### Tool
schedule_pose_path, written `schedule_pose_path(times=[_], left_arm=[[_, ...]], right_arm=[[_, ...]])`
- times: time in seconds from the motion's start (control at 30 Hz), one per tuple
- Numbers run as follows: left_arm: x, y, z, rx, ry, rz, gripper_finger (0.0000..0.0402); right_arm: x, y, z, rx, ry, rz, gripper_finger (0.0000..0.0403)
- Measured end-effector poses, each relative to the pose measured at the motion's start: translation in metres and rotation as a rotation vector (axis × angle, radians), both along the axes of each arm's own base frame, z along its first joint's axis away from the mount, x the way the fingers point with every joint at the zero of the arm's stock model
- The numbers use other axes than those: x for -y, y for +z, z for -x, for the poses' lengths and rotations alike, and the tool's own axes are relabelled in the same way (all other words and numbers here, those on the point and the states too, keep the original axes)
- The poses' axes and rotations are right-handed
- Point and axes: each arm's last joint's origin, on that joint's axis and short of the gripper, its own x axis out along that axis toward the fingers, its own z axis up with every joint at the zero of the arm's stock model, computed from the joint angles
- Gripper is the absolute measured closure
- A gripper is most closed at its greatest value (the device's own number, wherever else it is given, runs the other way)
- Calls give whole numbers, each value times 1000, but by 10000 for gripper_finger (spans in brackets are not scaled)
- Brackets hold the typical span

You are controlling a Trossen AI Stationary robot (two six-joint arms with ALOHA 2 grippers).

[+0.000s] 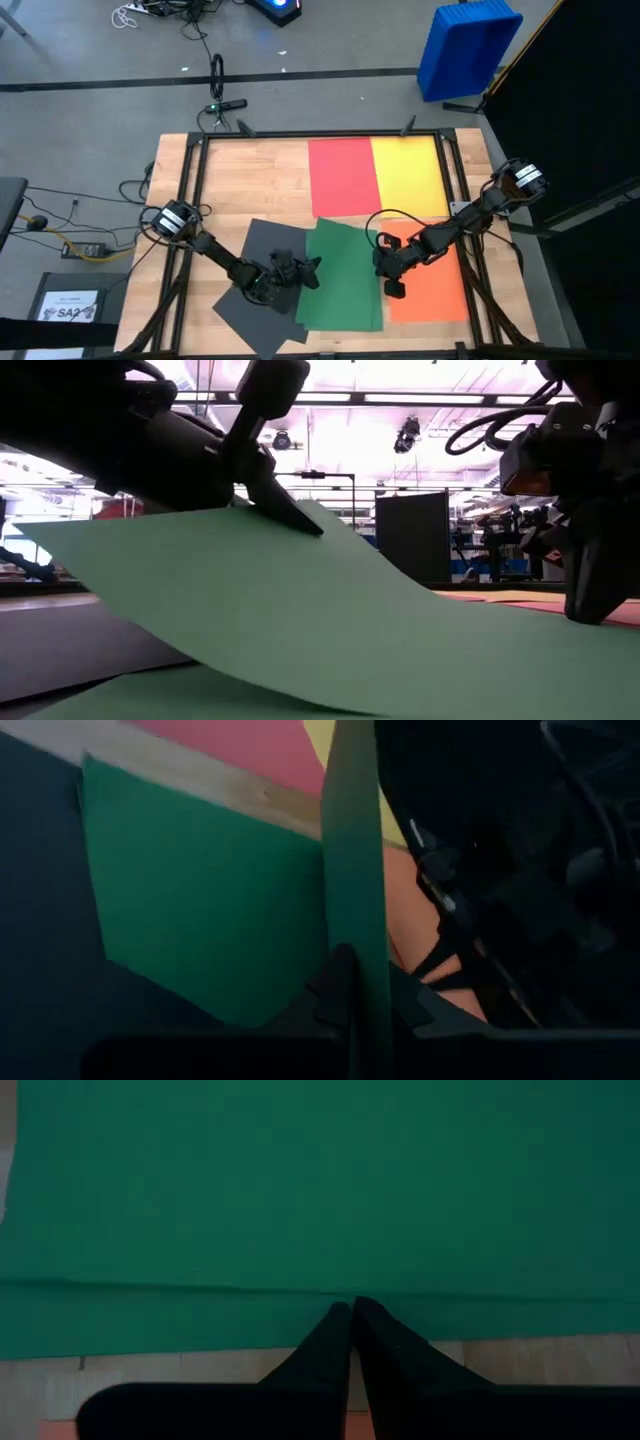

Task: Organize paper
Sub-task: Stack the green colored paper on top of the green colored papers

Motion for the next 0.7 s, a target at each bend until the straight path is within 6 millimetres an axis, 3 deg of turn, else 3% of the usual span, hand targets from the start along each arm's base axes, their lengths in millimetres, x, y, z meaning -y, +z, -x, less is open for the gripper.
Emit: schedule_pose_path(times=[0.37, 0.7], left_arm=[[1, -2, 1, -24, -29, 5, 402], [0, -2, 1, -37, -28, -4, 402]], right_arm=[[2, 5, 1, -3, -22, -24, 403], [2, 26, 2, 96, -39, -95, 403]])
